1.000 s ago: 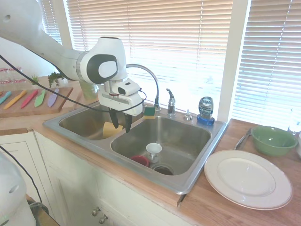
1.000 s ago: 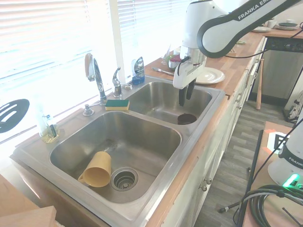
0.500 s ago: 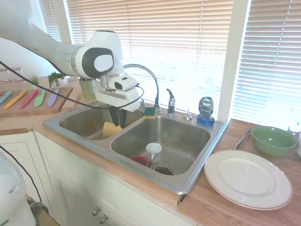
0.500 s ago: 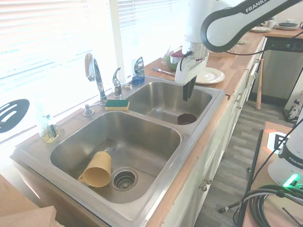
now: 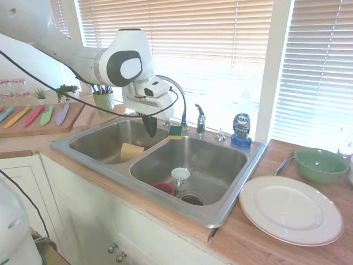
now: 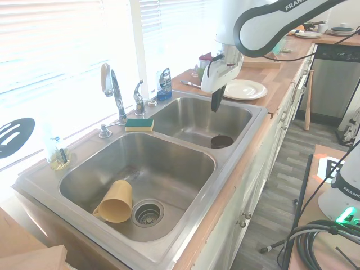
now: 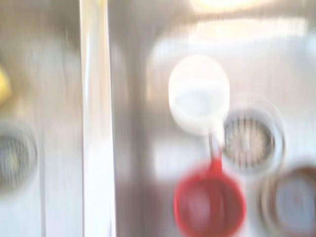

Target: Turn off the faucet

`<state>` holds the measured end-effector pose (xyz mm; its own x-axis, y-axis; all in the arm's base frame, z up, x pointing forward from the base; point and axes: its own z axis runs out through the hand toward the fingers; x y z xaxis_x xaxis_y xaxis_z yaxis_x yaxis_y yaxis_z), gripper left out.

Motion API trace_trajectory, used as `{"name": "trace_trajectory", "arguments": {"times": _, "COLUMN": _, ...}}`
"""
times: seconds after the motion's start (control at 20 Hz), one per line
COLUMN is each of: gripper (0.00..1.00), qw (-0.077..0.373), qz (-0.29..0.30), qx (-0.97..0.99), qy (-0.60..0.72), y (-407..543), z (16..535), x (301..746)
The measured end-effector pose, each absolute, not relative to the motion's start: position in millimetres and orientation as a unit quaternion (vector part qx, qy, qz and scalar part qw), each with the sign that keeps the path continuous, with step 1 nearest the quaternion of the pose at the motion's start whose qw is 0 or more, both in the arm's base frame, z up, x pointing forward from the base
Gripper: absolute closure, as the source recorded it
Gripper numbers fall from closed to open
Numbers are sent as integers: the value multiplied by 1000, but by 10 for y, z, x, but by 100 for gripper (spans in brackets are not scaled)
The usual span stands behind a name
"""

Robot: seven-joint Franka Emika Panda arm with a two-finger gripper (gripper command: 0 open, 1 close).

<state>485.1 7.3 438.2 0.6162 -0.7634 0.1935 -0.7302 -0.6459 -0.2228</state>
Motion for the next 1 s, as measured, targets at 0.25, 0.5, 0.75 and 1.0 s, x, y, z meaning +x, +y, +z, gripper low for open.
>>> {"name": "trace_trajectory", "arguments": {"times": 0.25, "gripper": 100, "qw": 88, "qz": -217, "qx": -874, "qy": 426, "y": -23, "z": 4694, "x": 5613}}
{"name": "trace_trajectory", "arguments": {"times": 0.5, "gripper": 100, "qw": 105, "qz": -244, "qx": -859, "qy": 438, "y": -46, "z": 4762, "x": 6363}}
{"name": "trace_trajectory", "arguments": {"times": 0.75, "gripper": 100, "qw": 113, "qz": -259, "qx": -856, "qy": 433, "y": 90, "z": 4877, "x": 6982}}
{"name": "trace_trajectory", "arguments": {"times": 1.0, "gripper": 100, "qw": 107, "qz": -262, "qx": -849, "qy": 445, "y": 23, "z": 4955, "x": 7291}}
